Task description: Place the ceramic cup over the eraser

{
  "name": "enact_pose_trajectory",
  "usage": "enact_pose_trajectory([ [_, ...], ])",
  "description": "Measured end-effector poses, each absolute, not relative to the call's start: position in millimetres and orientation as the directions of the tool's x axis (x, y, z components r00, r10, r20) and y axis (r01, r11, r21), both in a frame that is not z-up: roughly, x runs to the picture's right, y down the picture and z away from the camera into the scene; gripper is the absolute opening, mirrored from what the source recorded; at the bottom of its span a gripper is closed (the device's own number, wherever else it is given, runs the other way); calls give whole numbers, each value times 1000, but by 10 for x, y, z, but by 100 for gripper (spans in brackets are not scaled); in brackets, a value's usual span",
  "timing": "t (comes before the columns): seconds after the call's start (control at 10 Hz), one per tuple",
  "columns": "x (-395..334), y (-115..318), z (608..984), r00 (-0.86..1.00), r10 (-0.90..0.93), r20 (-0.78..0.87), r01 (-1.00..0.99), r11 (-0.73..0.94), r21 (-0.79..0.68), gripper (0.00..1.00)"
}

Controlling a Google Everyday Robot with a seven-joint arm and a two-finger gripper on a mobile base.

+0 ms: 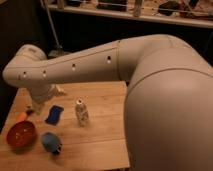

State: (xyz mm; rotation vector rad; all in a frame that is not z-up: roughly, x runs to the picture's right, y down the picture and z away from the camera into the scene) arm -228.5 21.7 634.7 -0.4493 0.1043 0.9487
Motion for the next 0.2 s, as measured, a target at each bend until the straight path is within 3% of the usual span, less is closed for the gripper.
enact_pose_trajectory([
  [0.2,-2258,144,6363,564,779,-275,-818,481,-317,80],
])
